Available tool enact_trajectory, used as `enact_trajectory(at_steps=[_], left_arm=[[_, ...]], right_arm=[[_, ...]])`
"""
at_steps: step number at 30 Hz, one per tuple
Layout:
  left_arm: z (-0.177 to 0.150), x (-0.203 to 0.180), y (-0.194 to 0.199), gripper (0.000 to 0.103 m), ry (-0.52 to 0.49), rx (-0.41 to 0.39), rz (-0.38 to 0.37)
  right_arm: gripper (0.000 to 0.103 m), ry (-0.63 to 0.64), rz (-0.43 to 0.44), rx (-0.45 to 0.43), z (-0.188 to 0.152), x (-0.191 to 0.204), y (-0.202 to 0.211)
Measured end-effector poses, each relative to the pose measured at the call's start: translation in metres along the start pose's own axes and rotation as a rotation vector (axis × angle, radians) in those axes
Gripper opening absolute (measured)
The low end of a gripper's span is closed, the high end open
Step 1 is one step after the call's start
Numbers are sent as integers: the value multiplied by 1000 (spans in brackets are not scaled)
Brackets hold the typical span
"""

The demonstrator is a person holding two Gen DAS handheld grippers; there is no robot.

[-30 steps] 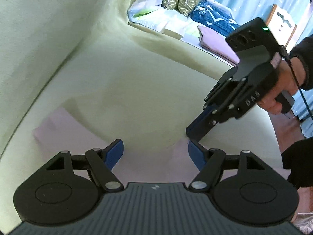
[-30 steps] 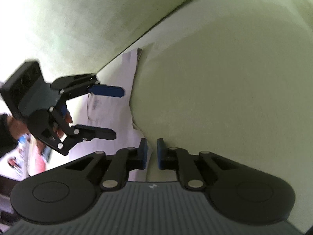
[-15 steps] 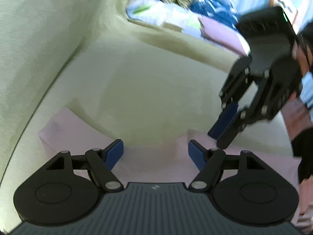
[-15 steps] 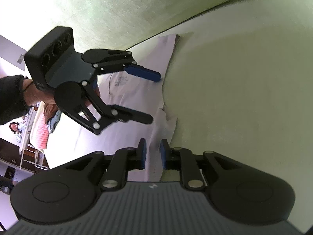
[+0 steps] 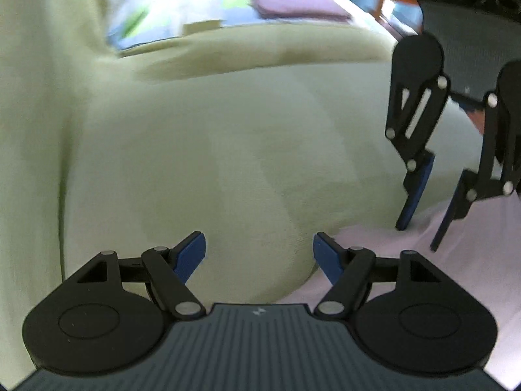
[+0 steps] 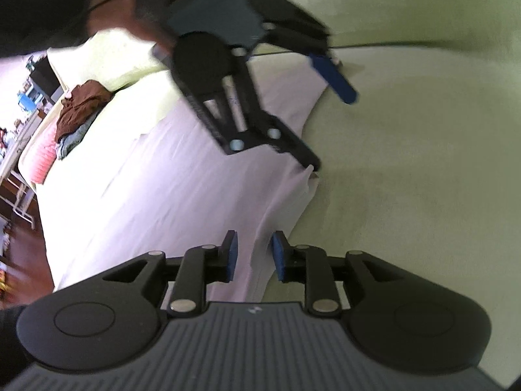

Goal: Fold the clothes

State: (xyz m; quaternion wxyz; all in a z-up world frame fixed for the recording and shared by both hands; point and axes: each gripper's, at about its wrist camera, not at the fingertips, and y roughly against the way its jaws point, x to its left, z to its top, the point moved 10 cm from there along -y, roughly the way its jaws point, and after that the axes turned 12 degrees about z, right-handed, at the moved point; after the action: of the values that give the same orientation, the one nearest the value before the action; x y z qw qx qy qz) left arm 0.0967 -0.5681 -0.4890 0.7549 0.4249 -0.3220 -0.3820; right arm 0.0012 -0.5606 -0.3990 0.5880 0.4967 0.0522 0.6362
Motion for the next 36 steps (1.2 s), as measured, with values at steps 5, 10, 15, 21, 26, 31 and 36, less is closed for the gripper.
enact_trajectory(at_steps=[5,10,15,21,26,31,36], left_arm=[[2,-7,-1,74,-153,72,-112],[3,-15,-4,74,-233,112,-181],[19,-13,-11,74,-149,73,-220],[27,17,-11,74,-27,10,-91],[24,37,9,74,44,-31,-6],[5,33,35,74,102,-43,46],[-41,22,65,74,292,-58,159]], right_arm=[[23,17,-30,-9,-2,5,7],[27,5,-48,-24,-3,4,17],[30,-9,-69,-43,-4,2,26],[34,-30,-92,-65,-5,-2,31],[34,-32,-73,-102,6,3,25],[34,-57,-57,-119,14,-15,4],[36,-103,-144,-213,23,-39,19]])
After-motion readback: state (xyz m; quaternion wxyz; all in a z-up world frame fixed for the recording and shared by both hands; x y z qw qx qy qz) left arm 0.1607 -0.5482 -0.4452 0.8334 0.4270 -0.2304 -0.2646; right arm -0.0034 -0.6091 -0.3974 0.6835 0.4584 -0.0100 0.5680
